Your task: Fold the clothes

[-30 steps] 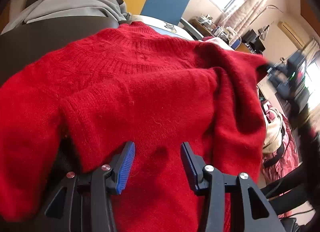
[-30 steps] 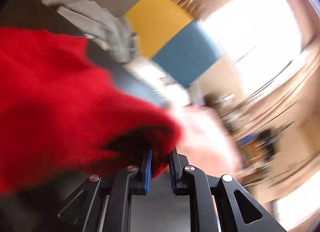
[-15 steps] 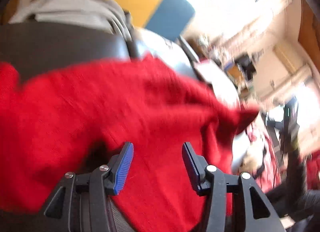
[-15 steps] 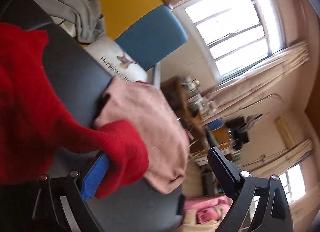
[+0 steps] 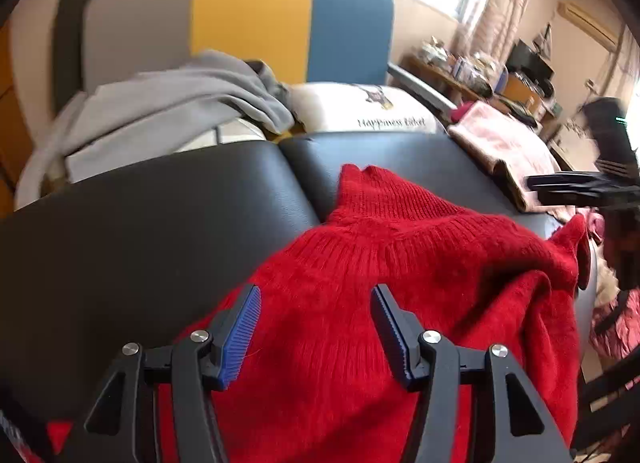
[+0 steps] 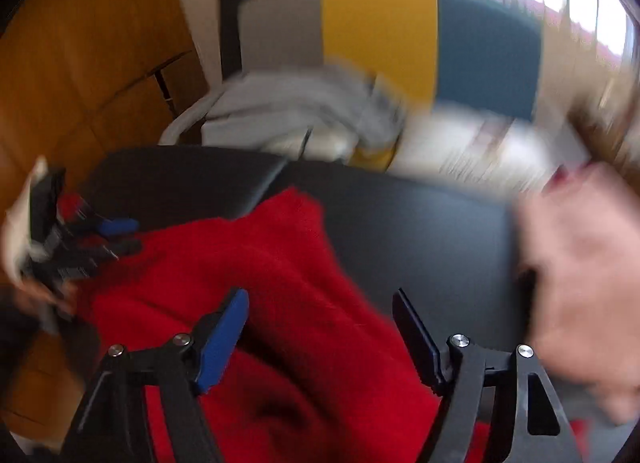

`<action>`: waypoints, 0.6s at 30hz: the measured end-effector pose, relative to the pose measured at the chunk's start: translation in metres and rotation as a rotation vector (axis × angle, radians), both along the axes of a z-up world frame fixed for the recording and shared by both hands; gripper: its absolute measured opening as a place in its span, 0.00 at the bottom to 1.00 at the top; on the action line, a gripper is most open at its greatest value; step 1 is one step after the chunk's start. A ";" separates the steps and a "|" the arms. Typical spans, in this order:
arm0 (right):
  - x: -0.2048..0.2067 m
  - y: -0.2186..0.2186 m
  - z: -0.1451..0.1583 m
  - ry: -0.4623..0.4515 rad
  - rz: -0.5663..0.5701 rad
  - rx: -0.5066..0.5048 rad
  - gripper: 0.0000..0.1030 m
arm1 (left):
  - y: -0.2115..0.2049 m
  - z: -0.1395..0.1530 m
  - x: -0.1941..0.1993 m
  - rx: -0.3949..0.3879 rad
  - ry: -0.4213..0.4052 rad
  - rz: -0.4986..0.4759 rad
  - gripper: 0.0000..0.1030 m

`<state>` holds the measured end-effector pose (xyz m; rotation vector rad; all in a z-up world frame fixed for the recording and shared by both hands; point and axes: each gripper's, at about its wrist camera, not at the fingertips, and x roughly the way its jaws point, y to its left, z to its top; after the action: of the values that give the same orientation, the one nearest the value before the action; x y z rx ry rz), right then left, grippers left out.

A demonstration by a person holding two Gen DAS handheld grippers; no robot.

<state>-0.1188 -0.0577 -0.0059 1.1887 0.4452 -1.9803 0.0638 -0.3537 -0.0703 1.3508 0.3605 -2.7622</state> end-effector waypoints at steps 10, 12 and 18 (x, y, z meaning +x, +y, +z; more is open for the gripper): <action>-0.043 -0.047 -0.083 -0.356 0.098 0.002 0.65 | 0.003 -0.043 -0.106 0.082 -0.131 -0.196 0.57; -0.039 -0.049 -0.087 -0.332 0.121 0.008 0.66 | 0.006 -0.052 -0.121 0.090 -0.145 -0.206 0.57; -0.022 -0.045 -0.085 -0.300 0.117 -0.010 0.21 | 0.024 -0.058 -0.109 0.050 -0.087 -0.190 0.09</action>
<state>-0.1403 -0.1025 -0.0907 1.3934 0.3414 -1.6689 -0.0453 -0.3298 -0.1279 1.5893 0.3139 -2.8481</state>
